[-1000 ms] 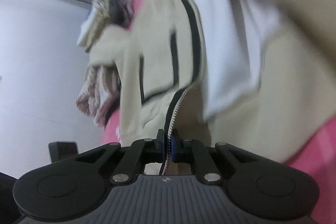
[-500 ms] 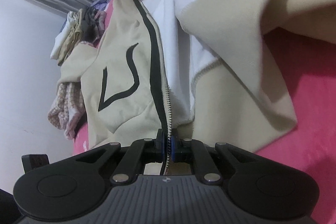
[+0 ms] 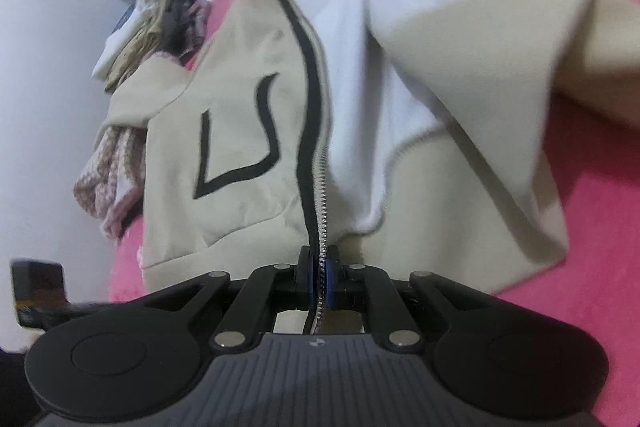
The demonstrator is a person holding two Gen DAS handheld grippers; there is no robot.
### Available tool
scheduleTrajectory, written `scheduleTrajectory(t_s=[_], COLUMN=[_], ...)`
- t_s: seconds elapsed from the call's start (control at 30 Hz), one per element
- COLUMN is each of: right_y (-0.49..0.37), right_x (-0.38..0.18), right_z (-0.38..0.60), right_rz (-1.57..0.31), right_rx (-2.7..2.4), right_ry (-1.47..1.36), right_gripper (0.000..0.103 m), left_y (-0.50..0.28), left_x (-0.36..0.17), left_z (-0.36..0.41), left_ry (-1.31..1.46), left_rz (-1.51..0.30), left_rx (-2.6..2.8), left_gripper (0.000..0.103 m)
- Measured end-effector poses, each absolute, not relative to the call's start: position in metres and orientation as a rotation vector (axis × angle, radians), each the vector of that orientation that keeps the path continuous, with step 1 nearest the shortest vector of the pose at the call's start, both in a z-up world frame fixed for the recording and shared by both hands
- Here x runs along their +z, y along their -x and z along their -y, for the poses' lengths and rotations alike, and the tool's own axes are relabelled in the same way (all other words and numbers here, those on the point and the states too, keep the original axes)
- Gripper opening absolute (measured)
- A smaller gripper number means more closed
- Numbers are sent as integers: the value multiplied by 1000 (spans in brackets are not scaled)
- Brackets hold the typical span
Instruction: Fold clothes
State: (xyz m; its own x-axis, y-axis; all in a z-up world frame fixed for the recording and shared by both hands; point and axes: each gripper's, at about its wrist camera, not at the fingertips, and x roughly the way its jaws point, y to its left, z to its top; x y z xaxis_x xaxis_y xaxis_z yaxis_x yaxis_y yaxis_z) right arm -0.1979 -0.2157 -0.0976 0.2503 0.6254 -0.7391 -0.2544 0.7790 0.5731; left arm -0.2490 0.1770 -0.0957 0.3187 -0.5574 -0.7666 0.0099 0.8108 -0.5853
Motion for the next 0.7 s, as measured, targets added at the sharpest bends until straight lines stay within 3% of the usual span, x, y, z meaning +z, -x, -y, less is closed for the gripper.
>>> scheduleTrajectory(t_s=[0.5, 0.6, 0.7], right_y=[199, 203, 208], right_x=[-119, -109, -98], right_z=[214, 218, 223], right_rz=[-1259, -1261, -1263], right_rx=[599, 591, 583], right_ry=[-325, -297, -268], right_gripper=[5, 13, 20], left_y=[238, 243, 250], left_x=[-113, -108, -99], left_z=[-159, -158, -164], left_ry=[385, 361, 351], left_rz=[-1284, -1259, -1260], left_rx=[-399, -417, -420], left_gripper=[4, 8, 20])
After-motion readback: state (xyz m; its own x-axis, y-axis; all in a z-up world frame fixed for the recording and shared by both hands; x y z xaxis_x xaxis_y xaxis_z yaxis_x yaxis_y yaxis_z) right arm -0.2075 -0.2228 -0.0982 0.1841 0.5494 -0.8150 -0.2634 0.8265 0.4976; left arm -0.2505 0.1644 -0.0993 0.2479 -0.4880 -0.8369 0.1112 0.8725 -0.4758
